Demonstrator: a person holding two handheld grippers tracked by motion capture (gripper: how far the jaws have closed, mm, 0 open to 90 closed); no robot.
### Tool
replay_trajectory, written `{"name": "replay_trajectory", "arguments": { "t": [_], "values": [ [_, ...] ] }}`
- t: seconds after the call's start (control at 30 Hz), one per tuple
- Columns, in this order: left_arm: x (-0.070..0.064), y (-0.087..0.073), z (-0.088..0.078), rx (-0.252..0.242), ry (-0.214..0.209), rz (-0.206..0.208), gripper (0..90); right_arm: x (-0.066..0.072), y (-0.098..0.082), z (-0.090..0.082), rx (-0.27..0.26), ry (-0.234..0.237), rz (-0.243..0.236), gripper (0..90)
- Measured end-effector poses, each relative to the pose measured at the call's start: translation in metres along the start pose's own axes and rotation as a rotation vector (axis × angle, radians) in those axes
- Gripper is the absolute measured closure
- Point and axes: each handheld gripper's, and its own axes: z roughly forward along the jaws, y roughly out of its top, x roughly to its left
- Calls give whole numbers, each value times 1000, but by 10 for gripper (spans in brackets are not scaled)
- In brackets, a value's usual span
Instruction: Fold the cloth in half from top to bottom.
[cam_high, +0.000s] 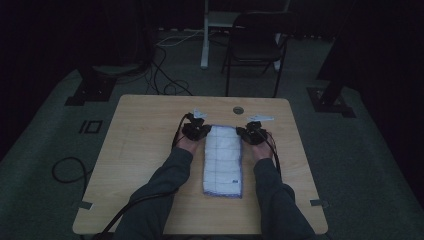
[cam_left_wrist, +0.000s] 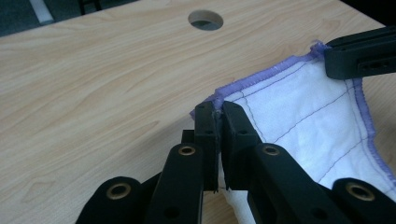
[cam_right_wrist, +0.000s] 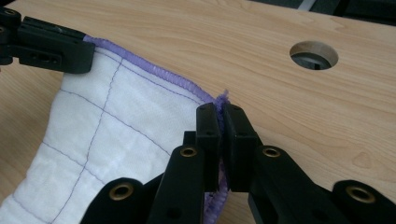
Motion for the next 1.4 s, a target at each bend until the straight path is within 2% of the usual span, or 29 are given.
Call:
{"name": "replay_trajectory", "arguments": {
  "t": [0.37,0.63,0.93,1.4],
  "values": [
    [-7,-2,-21,-58,-49,-19,865,9,-1,-21,-35,9,-34,870],
    [-14,-5,-37,-88,-74,-5,865,16,-3,-36,-64,20,-49,870],
    [-21,-8,-51,-109,-90,14,865,23,-6,-52,-89,31,-73,870],
    [-28,-25,-67,-128,-118,13,865,36,-19,-67,-109,56,-86,868]
  ]
}}
